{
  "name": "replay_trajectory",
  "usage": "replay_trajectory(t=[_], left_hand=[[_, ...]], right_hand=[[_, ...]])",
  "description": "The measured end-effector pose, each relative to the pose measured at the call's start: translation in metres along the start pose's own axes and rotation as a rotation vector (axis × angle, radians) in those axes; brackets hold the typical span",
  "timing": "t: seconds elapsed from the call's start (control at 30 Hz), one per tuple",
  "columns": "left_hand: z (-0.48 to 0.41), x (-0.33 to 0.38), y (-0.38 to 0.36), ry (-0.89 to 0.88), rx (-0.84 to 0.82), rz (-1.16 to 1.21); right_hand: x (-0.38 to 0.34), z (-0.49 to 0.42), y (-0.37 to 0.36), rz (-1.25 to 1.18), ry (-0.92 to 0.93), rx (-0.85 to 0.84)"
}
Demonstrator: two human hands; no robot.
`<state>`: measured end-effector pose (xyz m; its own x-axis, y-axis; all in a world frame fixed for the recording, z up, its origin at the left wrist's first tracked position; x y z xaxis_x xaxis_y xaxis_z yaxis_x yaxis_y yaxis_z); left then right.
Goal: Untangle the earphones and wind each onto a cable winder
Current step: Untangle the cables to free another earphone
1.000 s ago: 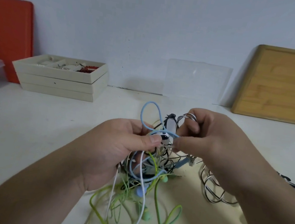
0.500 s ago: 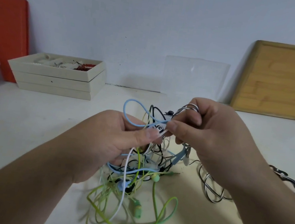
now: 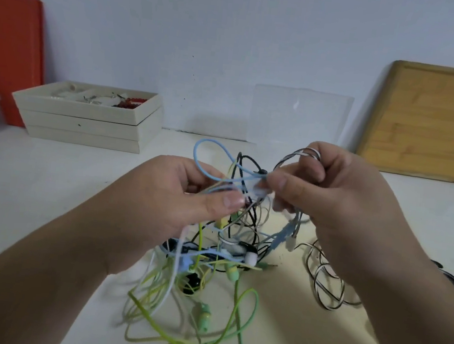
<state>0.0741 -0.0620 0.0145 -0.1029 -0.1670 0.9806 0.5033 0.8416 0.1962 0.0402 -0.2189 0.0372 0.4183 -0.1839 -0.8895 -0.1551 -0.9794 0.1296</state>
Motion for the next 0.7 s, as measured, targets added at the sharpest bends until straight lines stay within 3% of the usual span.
replay_trajectory(t=[0.1, 0.23, 0.37, 0.53, 0.7], left_hand=[[-0.003, -0.003, 0.012, 0.009, 0.084, 0.05], [-0.008, -0.013, 0.038, 0.06, 0.202, 0.298], [-0.008, -0.016, 0.06, 0.061, 0.289, 0.351], [-0.003, -0.013, 0.078, 0.042, 0.426, 0.395], [-0.003, -0.023, 0.096, 0.122, 0.445, 0.047]], right_hand=[[0.003, -0.004, 0.012, -0.149, -0.041, 0.111], [0.006, -0.007, 0.04, -0.344, -0.126, 0.33], [0.01, -0.006, 0.051, -0.459, -0.165, 0.404], [0.003, -0.008, 0.046, -0.574, -0.13, 0.349], [-0.004, -0.009, 0.019, -0.583, -0.107, 0.118]])
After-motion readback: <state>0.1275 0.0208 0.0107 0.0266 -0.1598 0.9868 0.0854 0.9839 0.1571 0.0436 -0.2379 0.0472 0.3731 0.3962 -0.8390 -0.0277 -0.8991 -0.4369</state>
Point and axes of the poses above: each hand's wrist, its own z-axis away from the middle knuckle, its own y-axis out of the back of the hand, x = y × z, the point moved 8 cm from there along -z, towards the middle knuckle, and after that the axes turned 6 degrees about y, right-handed, at the moved point
